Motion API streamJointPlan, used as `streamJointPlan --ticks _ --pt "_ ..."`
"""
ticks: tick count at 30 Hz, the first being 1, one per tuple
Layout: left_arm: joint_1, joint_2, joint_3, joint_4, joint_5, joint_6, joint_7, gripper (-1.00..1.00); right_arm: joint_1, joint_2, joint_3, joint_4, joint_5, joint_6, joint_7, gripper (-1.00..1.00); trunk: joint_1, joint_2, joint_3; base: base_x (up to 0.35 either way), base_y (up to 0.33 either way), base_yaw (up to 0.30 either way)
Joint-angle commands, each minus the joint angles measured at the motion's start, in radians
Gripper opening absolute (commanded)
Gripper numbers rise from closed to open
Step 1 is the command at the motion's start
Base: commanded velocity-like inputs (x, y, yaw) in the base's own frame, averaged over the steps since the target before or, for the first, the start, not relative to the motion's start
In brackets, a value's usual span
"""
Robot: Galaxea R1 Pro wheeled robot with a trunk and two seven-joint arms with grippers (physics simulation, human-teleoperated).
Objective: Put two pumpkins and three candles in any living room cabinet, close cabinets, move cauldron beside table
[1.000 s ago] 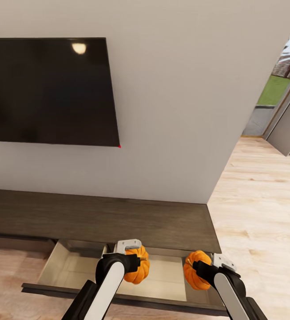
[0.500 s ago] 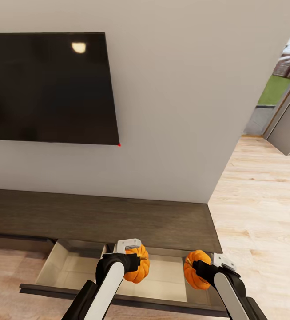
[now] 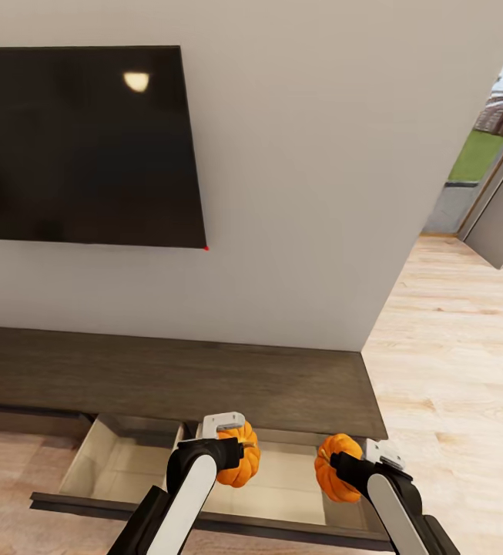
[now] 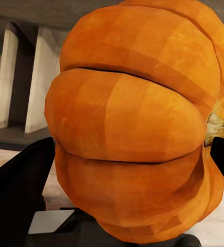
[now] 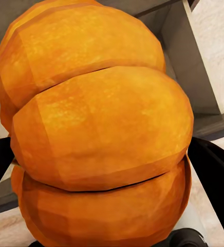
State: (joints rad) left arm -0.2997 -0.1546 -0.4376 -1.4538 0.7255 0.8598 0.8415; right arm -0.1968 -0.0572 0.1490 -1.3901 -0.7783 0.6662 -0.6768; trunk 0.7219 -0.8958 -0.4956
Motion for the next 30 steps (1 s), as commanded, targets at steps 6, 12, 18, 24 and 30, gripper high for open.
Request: streamJointPlan --ticks 6,12,18,24,30 --pt "-0.001 0.001 -0.001 -0.001 0.006 0.002 0.011 -1.00 -0.001 -0.001 0.001 -0.002 -0.009 0.001 -0.012 -1.00 0.023 -0.043 -0.020 0.000 0.000 0.000" --pt "-0.001 0.001 -0.001 0.000 0.007 0.002 0.010 -1.00 -0.001 0.000 0.001 -0.002 -0.010 0.001 -0.012 -1.00 0.046 -0.085 -0.039 0.000 0.000 -0.151" --pt "-0.001 0.001 -0.001 0.000 0.007 0.002 0.010 -1.00 -0.001 0.000 0.001 -0.003 -0.010 0.001 -0.012 -1.00 0.069 -0.127 -0.058 0.000 0.000 -0.030" --pt "-0.001 0.001 -0.001 0.000 0.007 0.002 0.010 -1.00 -0.001 0.000 0.001 -0.002 -0.011 0.002 -0.012 -1.00 0.092 -0.169 -0.076 0.000 0.000 -0.006" --pt "-0.001 0.001 -0.001 0.001 0.006 0.002 0.010 -1.00 -0.001 0.000 0.001 -0.003 -0.010 0.001 -0.012 -1.00 0.115 -0.211 -0.096 0.000 0.000 -0.142"
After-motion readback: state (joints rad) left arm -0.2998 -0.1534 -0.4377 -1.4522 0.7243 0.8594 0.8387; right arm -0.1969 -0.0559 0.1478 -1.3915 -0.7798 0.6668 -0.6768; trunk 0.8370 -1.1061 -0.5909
